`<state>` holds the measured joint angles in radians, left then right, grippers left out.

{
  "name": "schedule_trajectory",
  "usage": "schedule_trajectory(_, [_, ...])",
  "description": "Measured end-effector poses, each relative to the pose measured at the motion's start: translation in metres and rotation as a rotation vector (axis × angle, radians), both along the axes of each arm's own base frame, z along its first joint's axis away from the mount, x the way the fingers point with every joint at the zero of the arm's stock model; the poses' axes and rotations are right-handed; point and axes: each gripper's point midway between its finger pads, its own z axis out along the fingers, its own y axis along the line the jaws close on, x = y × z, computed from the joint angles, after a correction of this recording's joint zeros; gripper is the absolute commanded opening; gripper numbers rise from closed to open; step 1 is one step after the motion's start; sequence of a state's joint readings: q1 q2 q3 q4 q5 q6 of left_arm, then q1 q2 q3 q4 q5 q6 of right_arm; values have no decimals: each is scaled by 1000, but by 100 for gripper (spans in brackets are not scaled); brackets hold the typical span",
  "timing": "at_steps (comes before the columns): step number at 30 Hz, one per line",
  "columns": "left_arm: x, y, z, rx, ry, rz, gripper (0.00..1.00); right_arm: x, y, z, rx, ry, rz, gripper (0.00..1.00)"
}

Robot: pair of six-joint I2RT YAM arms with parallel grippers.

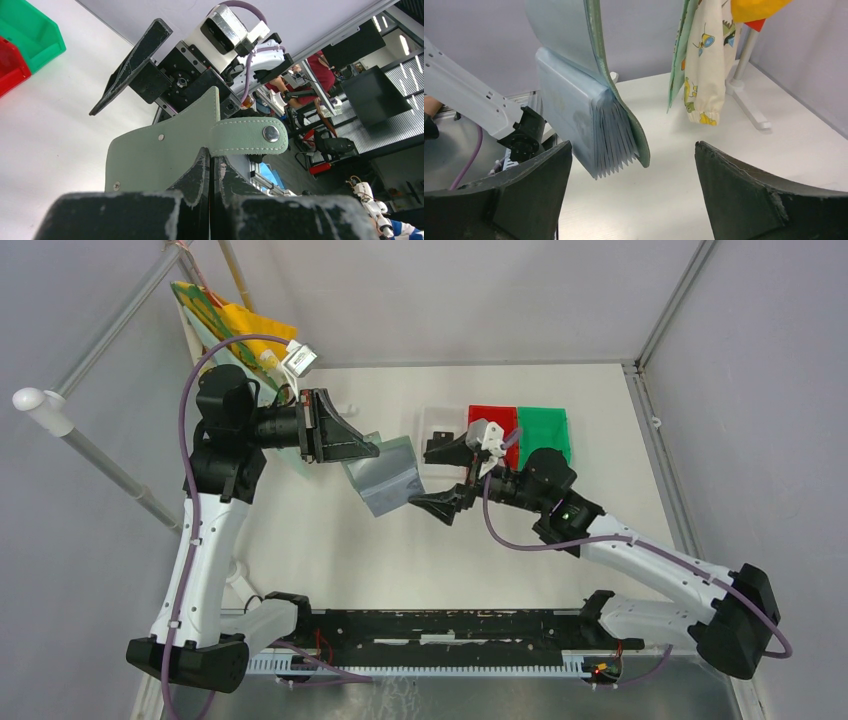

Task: Take the credit cards out of the card holder
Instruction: Remove the credit card from the card holder.

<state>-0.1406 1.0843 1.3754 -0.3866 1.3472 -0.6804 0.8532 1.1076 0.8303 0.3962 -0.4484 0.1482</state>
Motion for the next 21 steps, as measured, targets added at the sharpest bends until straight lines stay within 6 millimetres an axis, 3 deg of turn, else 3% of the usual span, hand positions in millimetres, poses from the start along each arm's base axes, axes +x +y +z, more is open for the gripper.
schedule_trajectory(7, [-3,0,1,-2,12,-13,2,0,9,18,76,-76,39,96])
schedule_trajectory(11, [-4,0,1,-4,24,-19,2,-8,20,26,132,-118,124,83])
schedule_trajectory(13, [-5,0,1,-4,26,-21,2,-13,26,28,149,-116,181,65])
schedule_trajectory(16, [-6,0,1,-4,26,-23,2,-20,35,36,175,-105,262,17])
schedule_trajectory(17, [-6,0,2,-5,25,-25,2,-23,38,40,188,-96,291,5])
schedule_trajectory(18, [-7,0,2,-5,25,-28,2,-26,39,43,196,-88,311,1])
schedule_trajectory(21, [-10,2,2,-5,15,-35,2,-32,40,43,203,-39,363,0])
